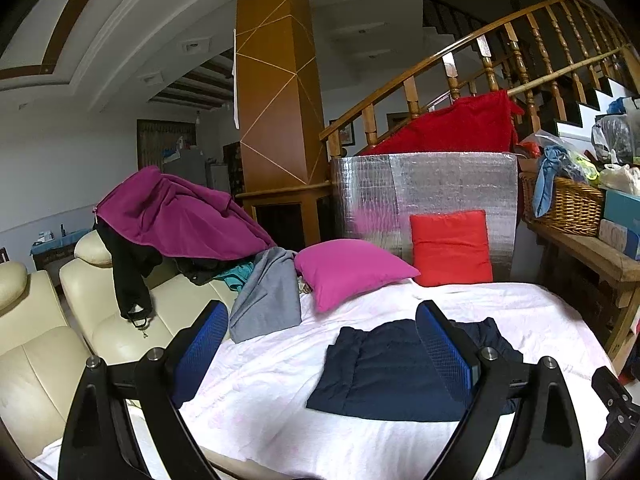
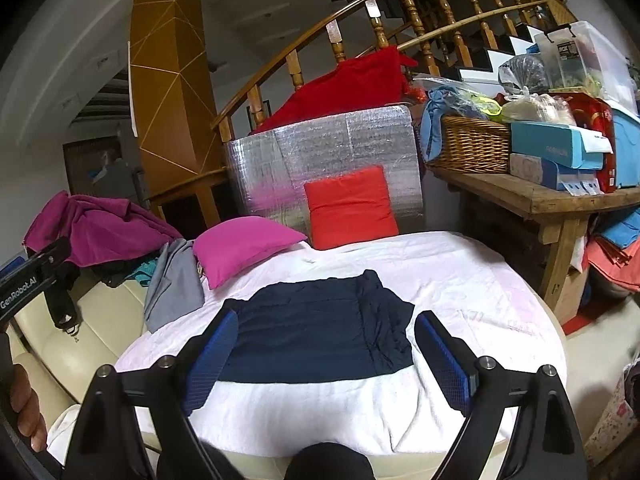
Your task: Fold large clothes
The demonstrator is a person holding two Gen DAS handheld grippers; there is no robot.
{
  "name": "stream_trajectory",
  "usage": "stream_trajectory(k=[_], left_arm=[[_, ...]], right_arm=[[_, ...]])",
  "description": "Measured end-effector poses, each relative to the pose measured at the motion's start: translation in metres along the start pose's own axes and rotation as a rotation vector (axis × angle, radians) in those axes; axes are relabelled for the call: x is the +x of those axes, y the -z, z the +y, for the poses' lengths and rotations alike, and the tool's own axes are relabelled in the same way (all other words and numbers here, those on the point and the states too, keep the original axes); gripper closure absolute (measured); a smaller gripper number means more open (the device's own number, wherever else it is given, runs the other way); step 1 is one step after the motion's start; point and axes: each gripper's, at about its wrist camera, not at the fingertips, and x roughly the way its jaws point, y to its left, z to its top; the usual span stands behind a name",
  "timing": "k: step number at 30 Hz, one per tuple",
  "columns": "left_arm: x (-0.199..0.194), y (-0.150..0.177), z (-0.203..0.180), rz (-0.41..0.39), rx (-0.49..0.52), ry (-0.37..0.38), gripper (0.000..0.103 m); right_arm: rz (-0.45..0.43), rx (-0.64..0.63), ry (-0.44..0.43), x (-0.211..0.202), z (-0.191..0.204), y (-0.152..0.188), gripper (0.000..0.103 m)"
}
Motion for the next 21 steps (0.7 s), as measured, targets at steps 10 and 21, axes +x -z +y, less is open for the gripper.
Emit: stream_trajectory(k=[10,21], left_arm=[[-0.003,0.001,0.002,-0.003,0.008,0.013,0.008],[-0.002,0.003,0.009,0.003,-0.003,0.025,0.008]], right_arm=[[-0.007,-0.003,0.003,-0.001,0.002,-0.002,0.011],[-0.007,-0.019,0.007,-0.001,0.011,-0.002,0.011]])
